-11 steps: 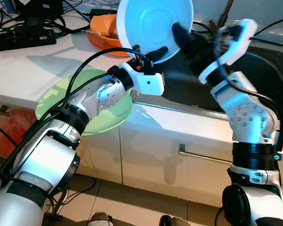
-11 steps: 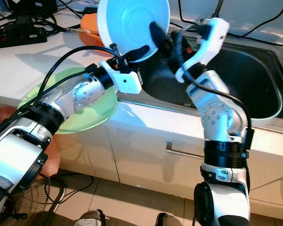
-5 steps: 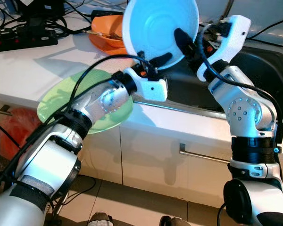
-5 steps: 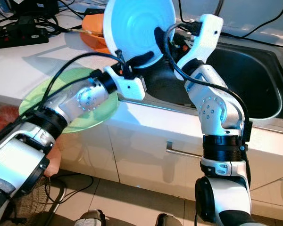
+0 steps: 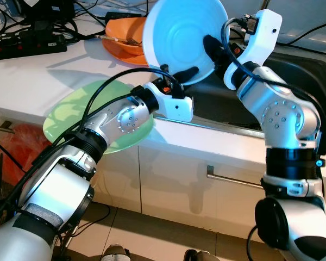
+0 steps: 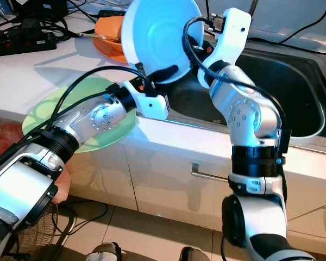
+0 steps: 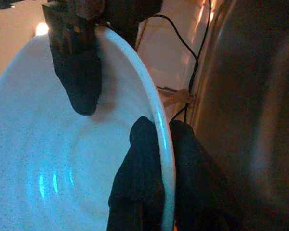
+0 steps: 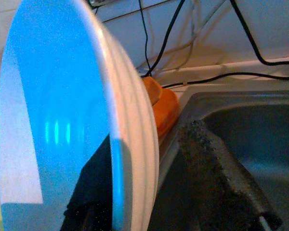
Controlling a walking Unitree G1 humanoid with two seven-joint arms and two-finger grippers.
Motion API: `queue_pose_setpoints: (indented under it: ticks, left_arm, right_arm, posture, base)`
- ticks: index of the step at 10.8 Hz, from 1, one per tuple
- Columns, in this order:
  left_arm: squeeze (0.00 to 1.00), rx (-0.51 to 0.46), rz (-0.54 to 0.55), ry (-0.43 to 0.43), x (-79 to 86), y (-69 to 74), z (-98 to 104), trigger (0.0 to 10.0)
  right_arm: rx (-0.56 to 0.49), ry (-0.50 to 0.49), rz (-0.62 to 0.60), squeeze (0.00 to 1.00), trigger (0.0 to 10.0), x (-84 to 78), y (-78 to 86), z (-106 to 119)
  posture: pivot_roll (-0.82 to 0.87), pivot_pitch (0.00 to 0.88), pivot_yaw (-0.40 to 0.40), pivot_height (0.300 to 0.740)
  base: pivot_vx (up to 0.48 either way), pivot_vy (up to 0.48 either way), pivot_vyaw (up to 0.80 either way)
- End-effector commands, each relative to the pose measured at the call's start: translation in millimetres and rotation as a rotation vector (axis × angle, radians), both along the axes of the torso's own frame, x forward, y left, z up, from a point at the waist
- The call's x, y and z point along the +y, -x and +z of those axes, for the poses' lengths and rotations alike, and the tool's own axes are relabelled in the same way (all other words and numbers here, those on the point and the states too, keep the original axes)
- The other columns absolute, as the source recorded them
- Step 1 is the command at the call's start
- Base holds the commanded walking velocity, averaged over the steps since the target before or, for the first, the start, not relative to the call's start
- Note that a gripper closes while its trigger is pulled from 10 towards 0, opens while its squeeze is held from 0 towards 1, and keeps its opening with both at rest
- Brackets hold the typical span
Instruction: Kitchen organization
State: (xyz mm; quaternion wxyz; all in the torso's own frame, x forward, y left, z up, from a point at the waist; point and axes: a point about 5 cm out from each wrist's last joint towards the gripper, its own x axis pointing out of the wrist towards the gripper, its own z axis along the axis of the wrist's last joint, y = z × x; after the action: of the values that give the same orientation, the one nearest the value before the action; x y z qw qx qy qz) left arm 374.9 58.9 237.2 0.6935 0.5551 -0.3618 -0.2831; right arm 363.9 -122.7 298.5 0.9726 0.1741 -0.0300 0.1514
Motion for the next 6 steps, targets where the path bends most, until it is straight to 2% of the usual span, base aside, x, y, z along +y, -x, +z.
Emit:
queue_pose_setpoints:
  ticks: [1,6]
  left_arm:
    - [0.00,-0.030,-0.020,0.026,-3.7,1.0,9.7,0.0]
    - [0.00,-0.037,-0.010,0.021,-3.5,-0.2,10.2,0.0]
  right_arm:
    - [0.054,-0.018,-0.069,0.00,0.0,-14.0,-3.2,-5.4]
    - [0.085,-0.067,-0.069,0.00,0.0,-13.3,-3.5,-6.8]
  posture:
    - [0.07,0.075,-0.042,0.740]
    - [0.07,0.073,-0.042,0.740]
  base:
    - [0.000,0.000,0.00]
    - [0.000,0.000,0.00]
